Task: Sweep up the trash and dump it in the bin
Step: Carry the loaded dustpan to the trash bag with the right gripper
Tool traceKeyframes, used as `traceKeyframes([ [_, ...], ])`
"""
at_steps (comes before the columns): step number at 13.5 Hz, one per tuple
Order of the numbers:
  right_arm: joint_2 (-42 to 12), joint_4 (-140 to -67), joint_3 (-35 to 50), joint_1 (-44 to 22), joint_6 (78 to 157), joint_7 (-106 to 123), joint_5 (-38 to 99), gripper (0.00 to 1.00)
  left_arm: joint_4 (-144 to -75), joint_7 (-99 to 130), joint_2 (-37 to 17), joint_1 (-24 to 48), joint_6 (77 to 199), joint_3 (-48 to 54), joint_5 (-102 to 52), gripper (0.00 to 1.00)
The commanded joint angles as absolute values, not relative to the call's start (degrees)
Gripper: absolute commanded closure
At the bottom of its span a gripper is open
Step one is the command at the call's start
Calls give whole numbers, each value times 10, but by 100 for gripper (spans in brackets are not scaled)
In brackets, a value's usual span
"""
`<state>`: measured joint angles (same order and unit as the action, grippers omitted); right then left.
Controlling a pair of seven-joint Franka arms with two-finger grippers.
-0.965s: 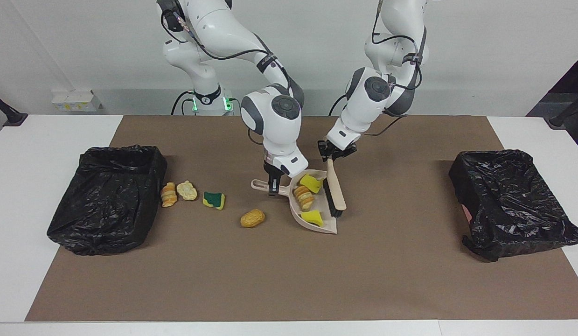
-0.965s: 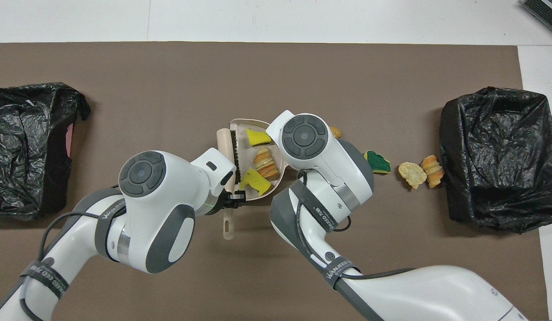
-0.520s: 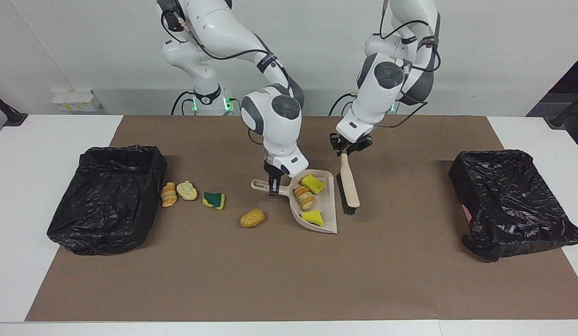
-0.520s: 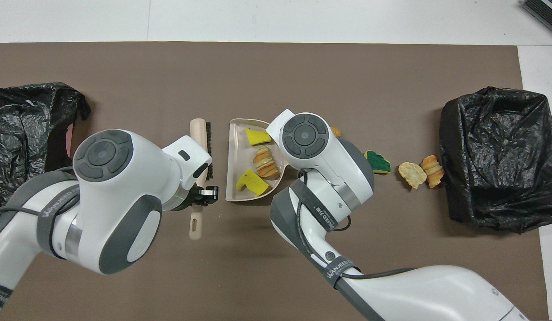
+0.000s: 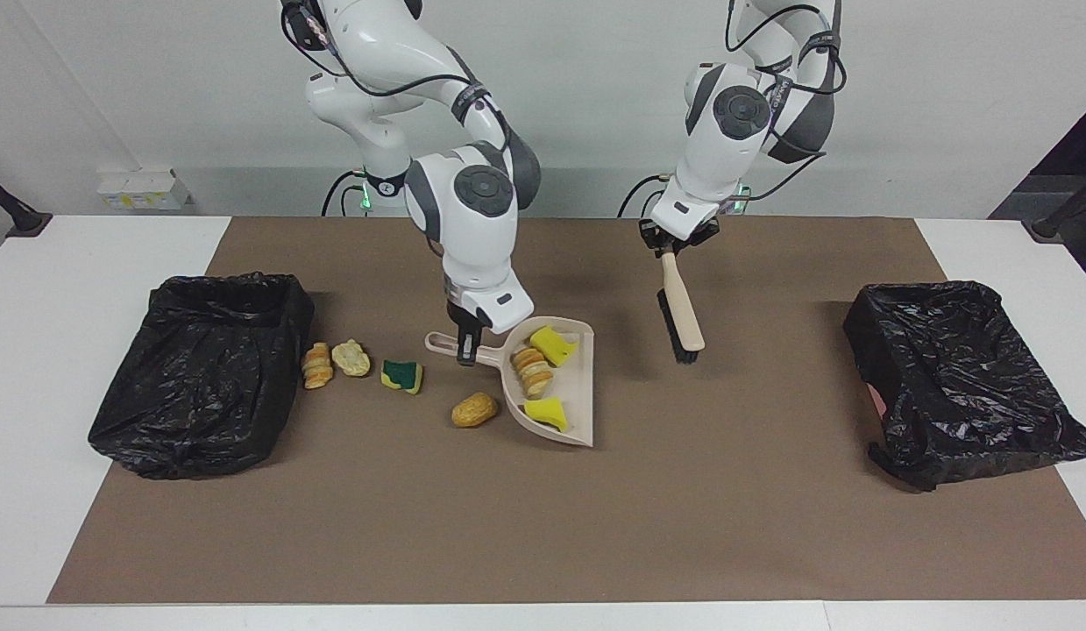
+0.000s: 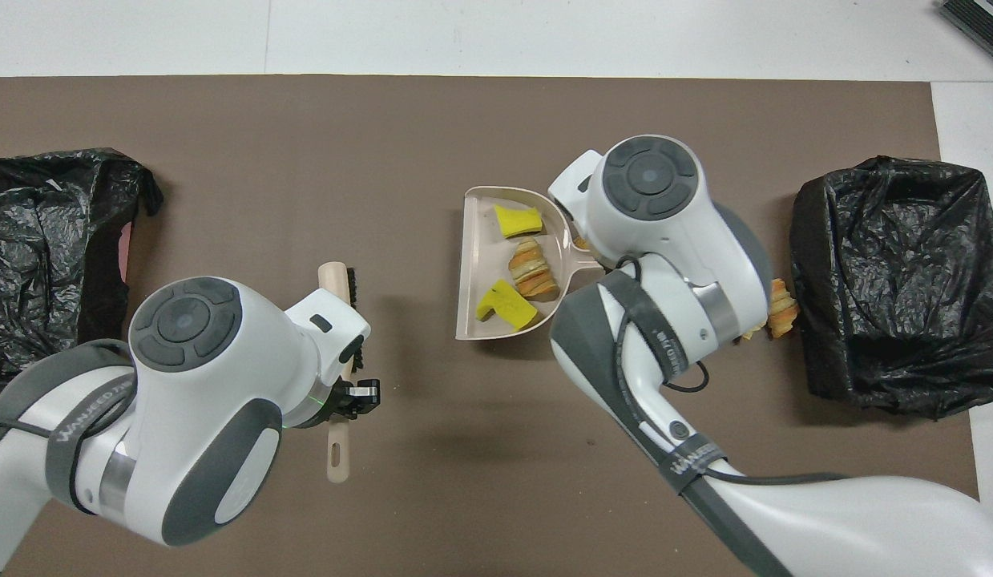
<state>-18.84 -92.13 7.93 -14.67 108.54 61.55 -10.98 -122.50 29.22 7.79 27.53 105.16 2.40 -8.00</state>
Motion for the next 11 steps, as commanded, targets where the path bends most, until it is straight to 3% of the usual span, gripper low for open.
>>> traceKeyframes([
  [1, -148, -925, 85, -87, 1049, 691, -80, 100, -1258, 377, 82, 348, 1117, 23, -69, 100],
  [5, -134, -901, 83, -16, 1008, 783, -62, 100, -1322, 430, 66, 440, 1215, 23, -69, 100],
  [11, -117, -901, 80, 119, 977, 931, -66, 100, -1375, 455, 67, 479, 1275, 23, -69, 100],
])
